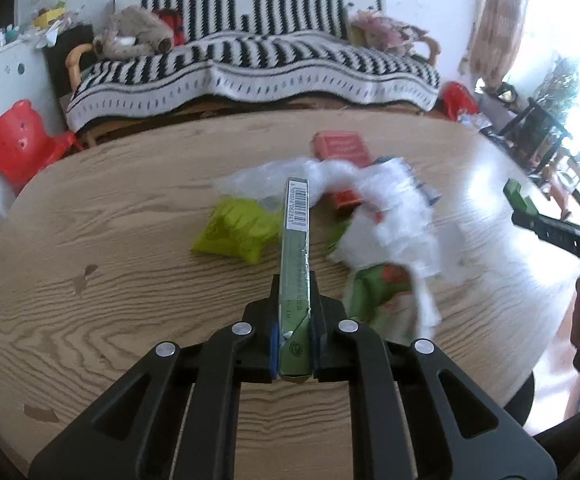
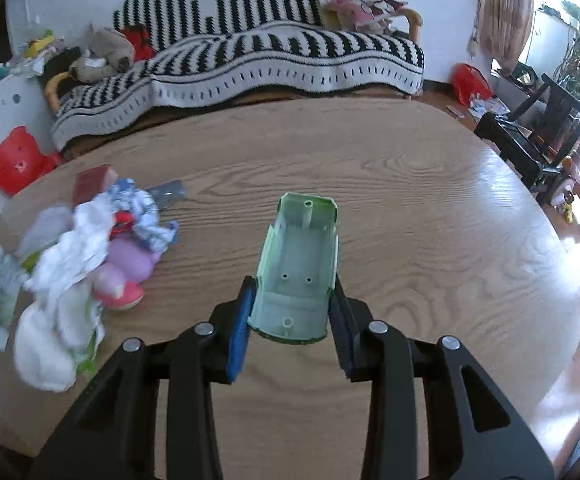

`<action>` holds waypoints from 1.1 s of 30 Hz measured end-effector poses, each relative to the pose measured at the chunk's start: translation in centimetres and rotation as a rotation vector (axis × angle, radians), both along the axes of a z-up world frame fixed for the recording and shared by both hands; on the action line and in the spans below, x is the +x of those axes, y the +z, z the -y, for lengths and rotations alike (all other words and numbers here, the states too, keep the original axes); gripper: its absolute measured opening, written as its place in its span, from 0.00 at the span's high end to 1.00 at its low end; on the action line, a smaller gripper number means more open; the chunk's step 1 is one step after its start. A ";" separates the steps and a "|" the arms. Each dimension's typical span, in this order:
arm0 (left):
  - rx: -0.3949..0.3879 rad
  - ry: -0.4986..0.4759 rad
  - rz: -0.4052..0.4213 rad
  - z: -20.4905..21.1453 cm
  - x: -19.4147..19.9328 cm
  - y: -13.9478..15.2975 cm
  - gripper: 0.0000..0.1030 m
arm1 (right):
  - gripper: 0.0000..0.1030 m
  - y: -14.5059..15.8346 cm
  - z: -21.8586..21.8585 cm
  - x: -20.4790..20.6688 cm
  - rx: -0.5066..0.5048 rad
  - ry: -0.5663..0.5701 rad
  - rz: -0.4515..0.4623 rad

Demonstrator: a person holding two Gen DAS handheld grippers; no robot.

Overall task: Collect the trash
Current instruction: 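Carry both items over the black bin and open both tools to drop them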

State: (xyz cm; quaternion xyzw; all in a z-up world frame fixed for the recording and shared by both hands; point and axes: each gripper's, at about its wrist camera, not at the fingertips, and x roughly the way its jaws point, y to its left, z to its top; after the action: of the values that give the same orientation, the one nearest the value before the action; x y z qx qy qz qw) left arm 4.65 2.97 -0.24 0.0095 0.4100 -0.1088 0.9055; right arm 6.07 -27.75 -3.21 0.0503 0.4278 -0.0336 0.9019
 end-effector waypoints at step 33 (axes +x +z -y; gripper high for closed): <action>-0.037 -0.854 -0.329 32.2 -13.6 -9.8 0.90 | 0.65 -10.0 15.5 -27.8 0.254 -0.268 -0.315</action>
State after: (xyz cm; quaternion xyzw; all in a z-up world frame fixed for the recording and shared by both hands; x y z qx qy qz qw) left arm -8.97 -29.28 -10.06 0.1443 0.5056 -0.4796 0.7025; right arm -21.75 -43.20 -13.21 0.2138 0.5532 -0.1066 0.7980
